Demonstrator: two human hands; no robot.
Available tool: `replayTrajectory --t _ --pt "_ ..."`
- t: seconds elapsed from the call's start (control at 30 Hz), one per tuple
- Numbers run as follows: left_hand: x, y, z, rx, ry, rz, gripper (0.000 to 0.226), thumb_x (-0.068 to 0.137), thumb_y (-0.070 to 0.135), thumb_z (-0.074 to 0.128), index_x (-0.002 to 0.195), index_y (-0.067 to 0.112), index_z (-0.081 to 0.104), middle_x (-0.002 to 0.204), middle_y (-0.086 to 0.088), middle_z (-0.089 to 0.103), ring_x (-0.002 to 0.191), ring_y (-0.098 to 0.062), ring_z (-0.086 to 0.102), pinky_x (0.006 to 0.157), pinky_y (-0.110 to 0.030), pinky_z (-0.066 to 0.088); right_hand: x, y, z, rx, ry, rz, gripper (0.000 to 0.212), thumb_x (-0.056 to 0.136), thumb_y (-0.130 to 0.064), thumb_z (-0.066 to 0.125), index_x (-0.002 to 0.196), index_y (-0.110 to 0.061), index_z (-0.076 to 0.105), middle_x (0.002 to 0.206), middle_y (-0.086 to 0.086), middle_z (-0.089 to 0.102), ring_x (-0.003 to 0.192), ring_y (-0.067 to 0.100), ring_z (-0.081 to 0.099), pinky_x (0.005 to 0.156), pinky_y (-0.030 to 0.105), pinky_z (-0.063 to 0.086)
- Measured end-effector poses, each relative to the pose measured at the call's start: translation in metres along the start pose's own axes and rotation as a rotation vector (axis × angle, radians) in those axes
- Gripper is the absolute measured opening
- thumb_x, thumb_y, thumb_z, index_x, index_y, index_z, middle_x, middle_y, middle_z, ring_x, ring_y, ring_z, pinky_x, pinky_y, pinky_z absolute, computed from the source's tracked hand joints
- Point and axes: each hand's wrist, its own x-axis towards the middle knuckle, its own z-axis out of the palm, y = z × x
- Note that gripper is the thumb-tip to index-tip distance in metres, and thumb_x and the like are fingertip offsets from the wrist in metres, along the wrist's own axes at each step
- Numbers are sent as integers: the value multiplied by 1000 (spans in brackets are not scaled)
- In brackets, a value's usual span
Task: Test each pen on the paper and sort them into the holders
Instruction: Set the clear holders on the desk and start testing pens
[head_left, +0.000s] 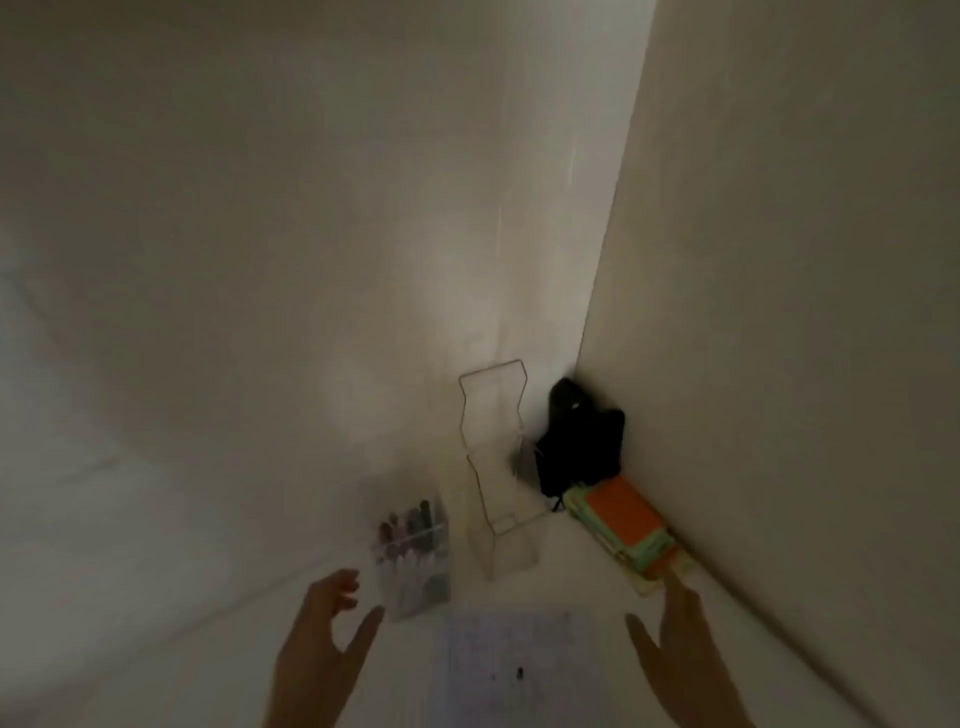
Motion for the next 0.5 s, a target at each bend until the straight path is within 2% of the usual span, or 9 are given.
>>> replayTrajectory --t 0.07,0.13,0.2,0.23,0.3,0.33,0.37,0.43,0.5 --pt "7 5 15 -5 -99 18 63 67 25 82 117 25 45 106 5 54 92 -3 55 78 -16 40 5 -15 19 -5 -234 -14 75 94 -34 51 150 -17 4 155 12 15 137 28 31 106 36 34" --pt "16 3 26 -39 -159 -91 73 66 29 83 124 16 41 113 2 48 101 -13 52 85 -24 40 12 -32 36 -55 -286 -128 75 96 -33 49 150 -17 -1 157 9 9 142 26 21 112 34 25" --pt "20 7 28 -63 -135 -134 75 64 27 84 124 16 40 114 1 45 103 -14 50 88 -27 43 13 -57 48 -78 -253 -259 73 95 -28 51 150 -15 5 153 11 18 135 26 30 109 32 30" --pt "22 10 28 -75 -128 -133 72 63 23 85 120 20 41 110 3 46 99 -11 52 86 -24 45 16 -72 51 -83 -221 -336 72 93 -25 53 149 -14 10 150 11 24 130 25 36 106 32 34" --pt "28 16 28 -111 -138 -121 66 63 9 84 110 24 41 98 10 49 83 4 55 71 -9 47 21 -103 53 -102 -162 -490 71 89 -21 57 148 -13 18 145 10 30 126 24 40 105 32 38" --pt "32 16 28 -121 -156 -111 66 63 6 83 111 22 41 97 11 50 79 8 56 65 -6 46 24 -116 56 -117 -144 -566 71 87 -20 58 147 -13 21 144 11 32 126 25 40 105 34 39" --pt "37 13 28 -110 -183 -115 70 64 8 84 118 20 42 103 6 52 80 8 57 64 -7 45 26 -127 59 -132 -146 -643 71 86 -20 59 146 -11 22 144 12 33 127 26 40 105 37 39" --pt "43 3 27 -36 -252 -137 91 64 20 85 138 17 31 129 -7 44 102 -6 55 81 -19 45 27 -148 66 -160 -198 -779 74 84 -19 61 146 -10 22 145 15 32 130 29 38 106 41 38" --pt "51 -4 25 -19 -336 -196 103 67 22 83 145 21 16 146 -8 29 126 -21 41 95 -26 38 34 -166 73 -224 -259 -872 82 83 -21 64 149 -11 16 152 16 23 137 31 29 112 40 31"
